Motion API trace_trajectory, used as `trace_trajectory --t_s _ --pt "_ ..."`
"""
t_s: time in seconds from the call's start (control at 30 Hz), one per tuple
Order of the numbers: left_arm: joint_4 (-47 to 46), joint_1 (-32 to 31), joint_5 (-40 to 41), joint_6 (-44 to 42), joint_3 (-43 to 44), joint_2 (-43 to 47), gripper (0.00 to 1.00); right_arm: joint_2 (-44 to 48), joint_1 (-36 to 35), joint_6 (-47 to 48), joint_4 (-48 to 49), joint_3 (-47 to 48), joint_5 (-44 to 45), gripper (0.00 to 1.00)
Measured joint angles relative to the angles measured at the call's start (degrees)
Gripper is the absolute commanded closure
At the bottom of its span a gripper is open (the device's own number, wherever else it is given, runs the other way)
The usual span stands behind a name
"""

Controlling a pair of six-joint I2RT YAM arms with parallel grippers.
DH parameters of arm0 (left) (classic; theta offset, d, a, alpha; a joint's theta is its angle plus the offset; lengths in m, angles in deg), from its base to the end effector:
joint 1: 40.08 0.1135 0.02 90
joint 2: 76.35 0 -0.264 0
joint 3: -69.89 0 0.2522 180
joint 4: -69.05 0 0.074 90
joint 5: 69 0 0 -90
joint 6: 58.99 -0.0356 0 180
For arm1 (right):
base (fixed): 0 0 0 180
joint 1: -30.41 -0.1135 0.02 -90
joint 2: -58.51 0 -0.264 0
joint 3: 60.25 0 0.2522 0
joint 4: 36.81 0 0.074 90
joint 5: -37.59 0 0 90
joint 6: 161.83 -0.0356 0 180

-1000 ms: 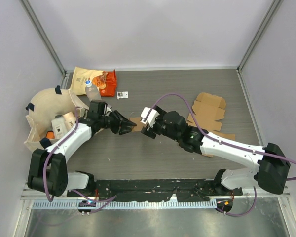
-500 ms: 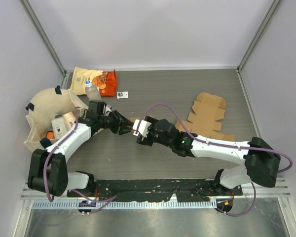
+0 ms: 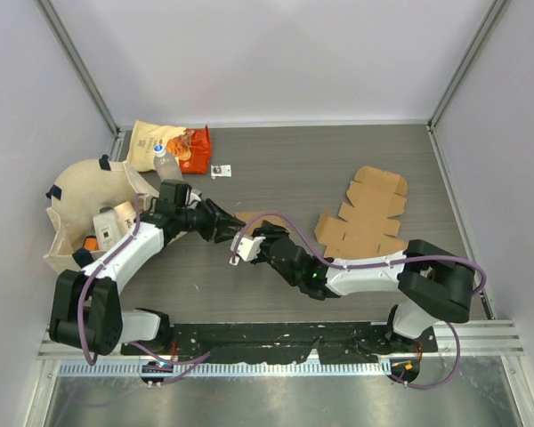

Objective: Fold the paper box

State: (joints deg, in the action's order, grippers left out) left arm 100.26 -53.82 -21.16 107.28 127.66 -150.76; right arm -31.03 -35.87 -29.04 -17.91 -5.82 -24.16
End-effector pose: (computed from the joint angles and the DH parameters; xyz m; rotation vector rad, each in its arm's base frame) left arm 0.2450 -0.0845 0.2211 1.0722 -2.5488 1.4908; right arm 0.1463 0.2911 0.2030 -1.2623 1.3145 -0.1676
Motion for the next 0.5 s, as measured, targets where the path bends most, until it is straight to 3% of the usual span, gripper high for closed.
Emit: trace_trajectory --t_s 0.03,0.1,0.13,0.2,0.33,0.43,0.5 --pt "-0.09 0.0 -0.2 0.04 0.0 0.07 0.88 0.0 -0.17 0.74 1.09 -0.55 0.46 0.63" --pt "0.04 0.0 -0.39 -0.26 0.0 0.35 0.75 0.0 -0.63 1.57 1.9 -1.07 1.14 0.67" --pt "0.28 0.0 -0.39 -0.63 0.0 0.5 0.61 0.0 -0.96 1.73 1.79 -1.14 1.6 0.69" --pt "1.07 0.0 -0.02 -2.58 0.09 1.27 0.48 0.11 -1.49 1.6 1.6 -1.11 1.75 0.72" --pt "5.11 0.04 5.77 -10.88 2.75 4.98 0.27 2.8 -1.92 -2.32 -6.84 0.11 0.35 0.75" --pt "5.9 0.04 10.36 -16.83 4.83 9.07 0.25 5.84 -1.92 -7.1 -16.57 2.69 -2.43 0.75" --pt "5.2 0.04 13.0 -20.5 4.92 13.05 0.31 7.54 -1.88 -10.49 -22.86 4.92 -4.63 0.75"
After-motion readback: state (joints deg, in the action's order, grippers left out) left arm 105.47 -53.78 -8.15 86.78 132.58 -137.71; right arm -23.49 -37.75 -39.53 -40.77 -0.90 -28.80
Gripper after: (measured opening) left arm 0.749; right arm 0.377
